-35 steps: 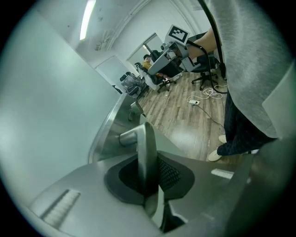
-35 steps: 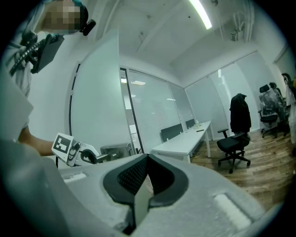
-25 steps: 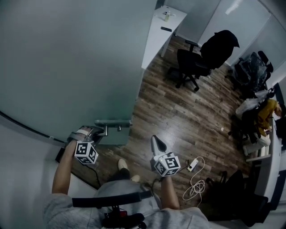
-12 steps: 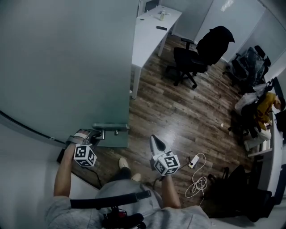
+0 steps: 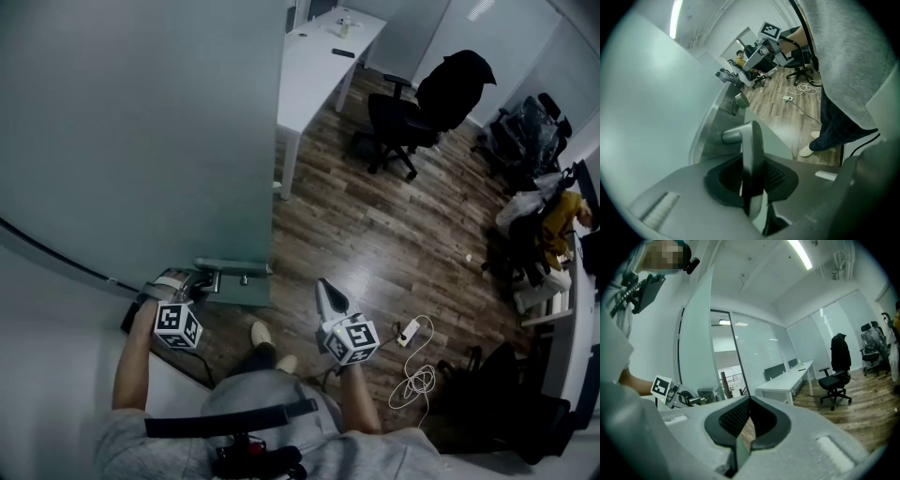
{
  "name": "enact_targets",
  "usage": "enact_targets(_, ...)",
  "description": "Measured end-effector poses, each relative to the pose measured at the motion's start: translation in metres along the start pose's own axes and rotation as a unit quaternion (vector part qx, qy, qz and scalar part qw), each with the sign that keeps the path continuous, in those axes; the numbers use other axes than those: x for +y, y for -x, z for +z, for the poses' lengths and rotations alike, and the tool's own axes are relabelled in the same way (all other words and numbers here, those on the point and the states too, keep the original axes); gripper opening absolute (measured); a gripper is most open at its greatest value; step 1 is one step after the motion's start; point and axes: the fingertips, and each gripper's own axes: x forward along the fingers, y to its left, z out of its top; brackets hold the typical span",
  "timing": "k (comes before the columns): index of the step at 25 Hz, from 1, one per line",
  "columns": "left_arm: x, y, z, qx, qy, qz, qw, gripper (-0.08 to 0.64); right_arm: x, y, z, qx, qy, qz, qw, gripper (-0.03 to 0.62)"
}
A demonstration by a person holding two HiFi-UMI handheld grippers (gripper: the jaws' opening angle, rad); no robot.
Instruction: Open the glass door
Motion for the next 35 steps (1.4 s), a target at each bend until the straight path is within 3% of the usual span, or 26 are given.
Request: enact_targets(35, -0.042, 0.027, 0.002, 0.023, -0.028, -0.012, 0.9993, 0.064, 0.009, 0.028, -0.010, -0.004, -0.004, 0.005, 1.000, 0.002)
